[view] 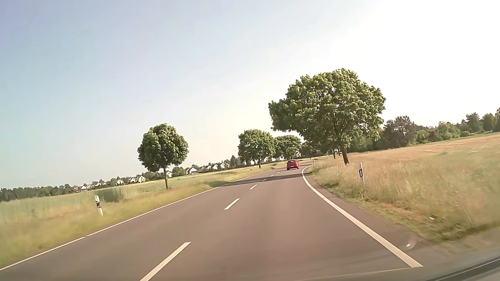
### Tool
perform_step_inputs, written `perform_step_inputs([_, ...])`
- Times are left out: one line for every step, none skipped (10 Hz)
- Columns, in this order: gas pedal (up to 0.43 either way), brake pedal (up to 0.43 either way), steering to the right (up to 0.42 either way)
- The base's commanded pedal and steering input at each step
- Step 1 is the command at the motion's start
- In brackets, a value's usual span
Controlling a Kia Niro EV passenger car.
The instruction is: Follow the waypoints while adhering to traffic rules and regulations
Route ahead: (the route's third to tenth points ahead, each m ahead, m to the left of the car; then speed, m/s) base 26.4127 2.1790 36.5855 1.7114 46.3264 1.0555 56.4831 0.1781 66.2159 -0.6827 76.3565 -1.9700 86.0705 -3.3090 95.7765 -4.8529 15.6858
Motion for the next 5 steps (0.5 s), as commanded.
perform_step_inputs([0.087, 0.03, 0.008])
perform_step_inputs([0.087, 0.03, 0.007])
perform_step_inputs([0.087, 0.03, 0.007])
perform_step_inputs([0.087, 0.03, 0.007])
perform_step_inputs([0.087, 0.03, 0.007])
